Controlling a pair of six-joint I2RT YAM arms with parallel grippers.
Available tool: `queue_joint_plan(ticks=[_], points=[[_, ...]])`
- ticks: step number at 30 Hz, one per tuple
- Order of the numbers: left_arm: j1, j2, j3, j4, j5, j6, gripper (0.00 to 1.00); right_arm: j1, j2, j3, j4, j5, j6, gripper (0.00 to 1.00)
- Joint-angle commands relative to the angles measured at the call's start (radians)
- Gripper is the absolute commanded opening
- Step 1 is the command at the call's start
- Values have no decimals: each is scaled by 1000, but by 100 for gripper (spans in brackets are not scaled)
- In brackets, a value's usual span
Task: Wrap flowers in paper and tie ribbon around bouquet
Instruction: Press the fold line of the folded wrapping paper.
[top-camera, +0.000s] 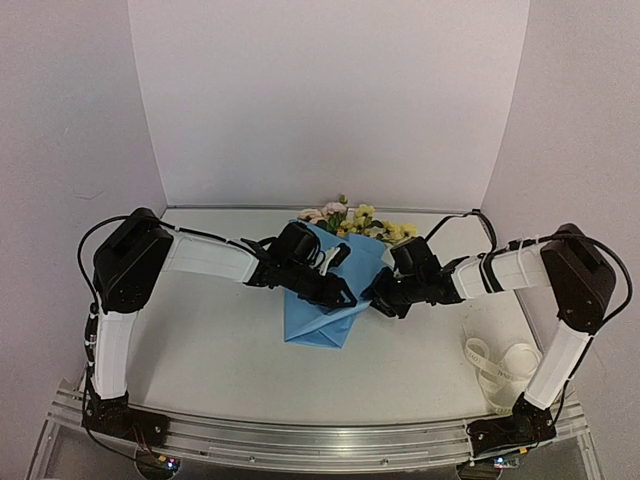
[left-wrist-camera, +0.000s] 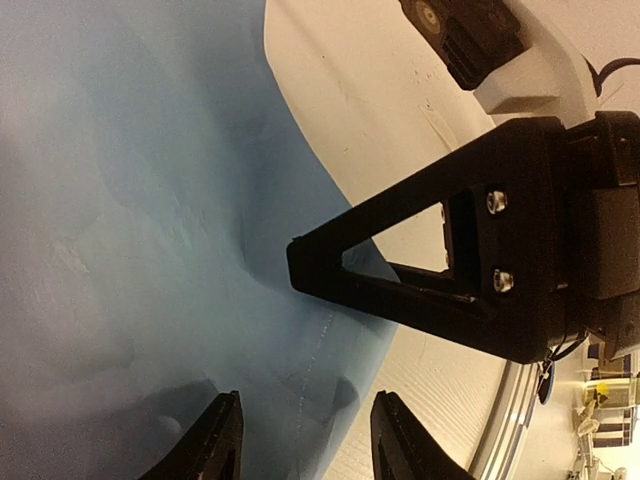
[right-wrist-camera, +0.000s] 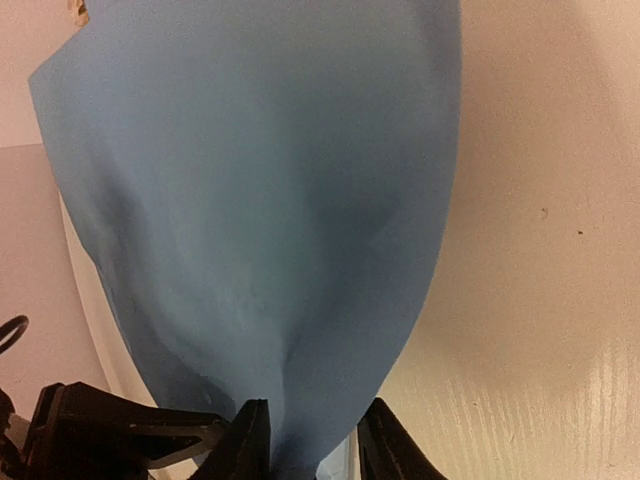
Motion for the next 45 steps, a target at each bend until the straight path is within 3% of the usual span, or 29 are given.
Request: queue_joint_plan(ticks=[1, 4, 5, 11, 16, 22, 24, 27, 29, 36, 45], points=[[2, -39, 5, 36, 18, -10, 47, -6, 0, 43, 27, 5, -8, 20], [12, -86, -36, 58, 34, -34, 48, -5, -16, 58, 25, 24, -54, 2], [19, -107, -55, 79, 44, -52, 48, -4, -19, 66, 26, 29, -74, 0], [79, -223, -201, 174, 104, -147, 46, 38, -12, 120, 37, 70, -238, 0], [130, -259, -313, 224, 136, -210, 38, 80, -19, 122, 50, 151, -374, 0], [139, -193, -295, 160, 139, -210, 26, 81, -24, 83, 77, 163, -421, 0], [139, -180, -287, 161, 141, -210, 25, 81, -44, 79, 63, 156, -404, 12], [139, -171, -278, 161, 145, -209, 24, 81, -77, 86, 3, 155, -374, 43], [139, -164, -270, 156, 148, -207, 24, 81, -103, 90, -46, 150, -352, 54], [138, -150, -258, 152, 160, -201, 23, 98, -150, 63, -180, 69, -136, 60], [136, -141, -252, 155, 178, -191, 23, 113, -156, 34, -202, 56, 54, 62]])
